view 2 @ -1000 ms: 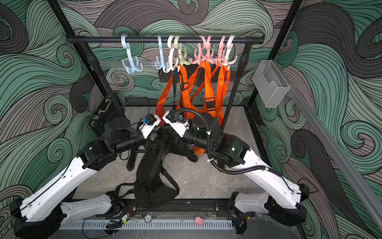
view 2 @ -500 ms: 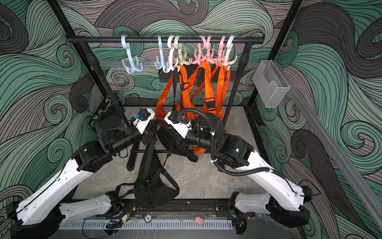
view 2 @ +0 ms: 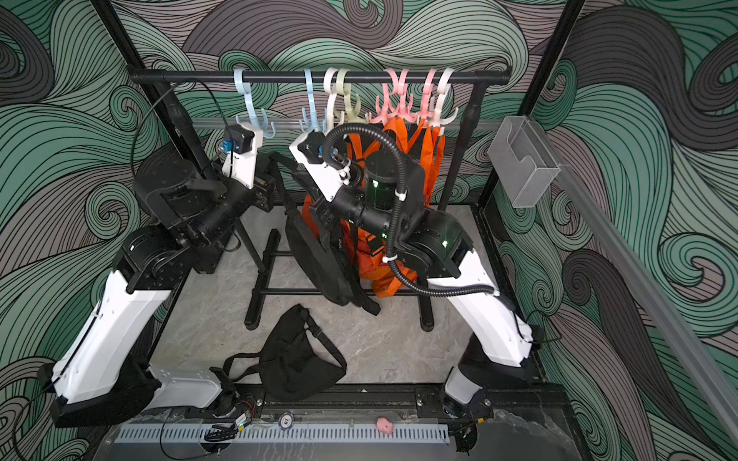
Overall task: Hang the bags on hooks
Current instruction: Hang the bag on the hook.
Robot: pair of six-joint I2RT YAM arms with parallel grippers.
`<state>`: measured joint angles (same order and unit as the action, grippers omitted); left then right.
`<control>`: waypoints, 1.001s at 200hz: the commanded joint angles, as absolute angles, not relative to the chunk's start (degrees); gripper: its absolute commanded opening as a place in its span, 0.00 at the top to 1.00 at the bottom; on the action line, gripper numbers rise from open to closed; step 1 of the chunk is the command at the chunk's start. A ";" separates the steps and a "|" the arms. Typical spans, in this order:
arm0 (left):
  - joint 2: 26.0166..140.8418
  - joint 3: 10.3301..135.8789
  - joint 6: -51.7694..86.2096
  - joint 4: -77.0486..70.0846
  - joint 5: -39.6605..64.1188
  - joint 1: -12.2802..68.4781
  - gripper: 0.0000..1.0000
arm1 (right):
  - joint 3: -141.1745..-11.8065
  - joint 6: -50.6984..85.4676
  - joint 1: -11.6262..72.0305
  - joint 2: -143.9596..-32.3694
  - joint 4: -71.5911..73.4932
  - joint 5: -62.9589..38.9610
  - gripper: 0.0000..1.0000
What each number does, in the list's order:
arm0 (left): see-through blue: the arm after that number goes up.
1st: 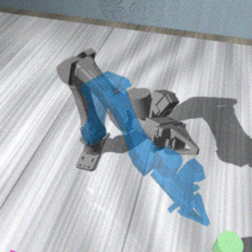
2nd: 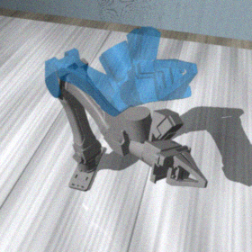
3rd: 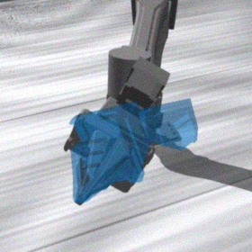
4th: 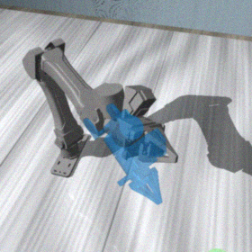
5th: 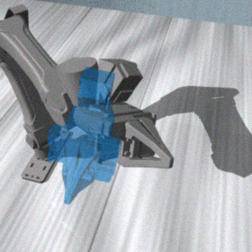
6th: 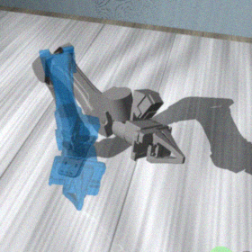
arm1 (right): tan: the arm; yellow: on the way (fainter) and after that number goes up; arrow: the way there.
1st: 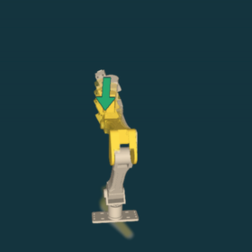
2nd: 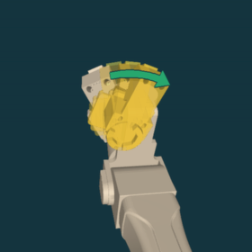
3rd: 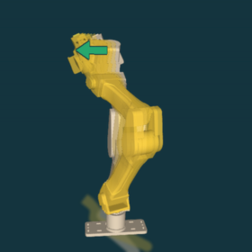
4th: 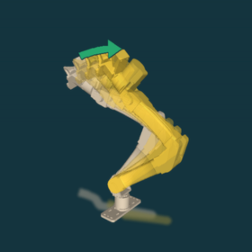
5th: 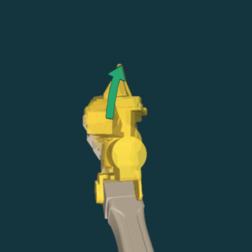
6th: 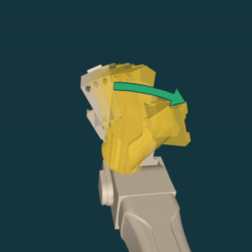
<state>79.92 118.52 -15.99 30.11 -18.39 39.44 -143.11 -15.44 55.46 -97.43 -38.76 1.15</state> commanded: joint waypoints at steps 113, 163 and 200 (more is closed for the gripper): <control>100.10 150.91 -17.05 41.72 -18.86 31.78 1.00 | -161.73 -6.02 43.19 -108.88 -33.41 -6.22 1.00; 103.55 152.06 -16.92 42.17 -14.61 30.77 1.00 | -161.89 -0.73 40.21 -109.97 -30.59 -9.27 1.00; 105.53 153.06 -16.35 42.48 -12.13 30.61 1.00 | -161.64 0.33 39.39 -110.26 -30.94 -10.36 1.00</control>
<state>104.68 151.17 -16.93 41.58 -11.44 32.23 -159.74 -1.43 40.38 -111.04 -34.87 -8.69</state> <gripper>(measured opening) 0.044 0.048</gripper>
